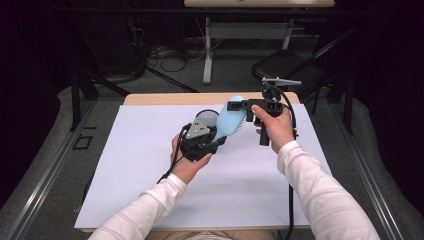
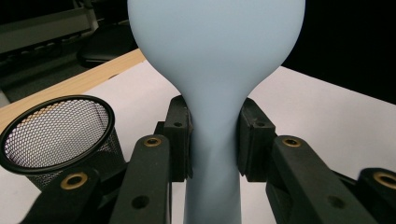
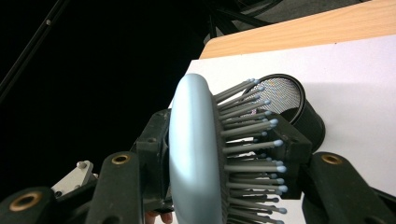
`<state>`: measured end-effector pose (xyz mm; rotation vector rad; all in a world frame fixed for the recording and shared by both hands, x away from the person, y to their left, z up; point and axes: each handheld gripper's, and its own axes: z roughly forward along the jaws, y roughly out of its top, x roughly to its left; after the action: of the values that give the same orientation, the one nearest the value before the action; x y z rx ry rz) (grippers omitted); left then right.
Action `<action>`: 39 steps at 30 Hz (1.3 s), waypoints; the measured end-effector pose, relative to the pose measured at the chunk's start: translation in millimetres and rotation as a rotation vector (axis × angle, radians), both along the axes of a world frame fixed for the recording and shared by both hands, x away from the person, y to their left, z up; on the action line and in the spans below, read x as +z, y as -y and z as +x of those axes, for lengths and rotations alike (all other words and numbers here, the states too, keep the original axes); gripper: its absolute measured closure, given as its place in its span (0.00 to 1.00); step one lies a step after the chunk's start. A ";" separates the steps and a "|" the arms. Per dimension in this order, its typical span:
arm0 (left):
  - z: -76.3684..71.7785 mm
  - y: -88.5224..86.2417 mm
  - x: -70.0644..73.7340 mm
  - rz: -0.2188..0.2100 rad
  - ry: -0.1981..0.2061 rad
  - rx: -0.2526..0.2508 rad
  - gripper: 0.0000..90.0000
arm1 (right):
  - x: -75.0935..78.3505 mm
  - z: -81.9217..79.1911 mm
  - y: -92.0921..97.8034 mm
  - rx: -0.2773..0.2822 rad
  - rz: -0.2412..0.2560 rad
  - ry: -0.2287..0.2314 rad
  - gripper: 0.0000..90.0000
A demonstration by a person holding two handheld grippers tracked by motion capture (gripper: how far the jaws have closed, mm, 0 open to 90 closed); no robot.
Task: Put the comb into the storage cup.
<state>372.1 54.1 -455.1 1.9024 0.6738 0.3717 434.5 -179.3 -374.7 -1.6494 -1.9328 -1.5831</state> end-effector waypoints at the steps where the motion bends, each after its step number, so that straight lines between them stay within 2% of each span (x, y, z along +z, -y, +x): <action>1: 0.0 0.0 0.0 0.000 0.000 0.000 0.77 | 0.0 0.0 0.0 0.000 0.000 0.001 0.54; 17: 0.6 -0.4 -0.4 -0.002 0.002 0.002 0.76 | 0.9 -1.0 -0.9 -0.002 0.000 0.007 0.55; 39: 2.6 -1.6 -3.6 -0.019 -0.024 0.005 0.72 | -1.2 -0.4 0.2 0.003 0.006 0.001 0.56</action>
<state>374.7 55.7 -458.7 1.8897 0.6957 0.3447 434.1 -179.5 -375.9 -1.6432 -1.9288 -1.5876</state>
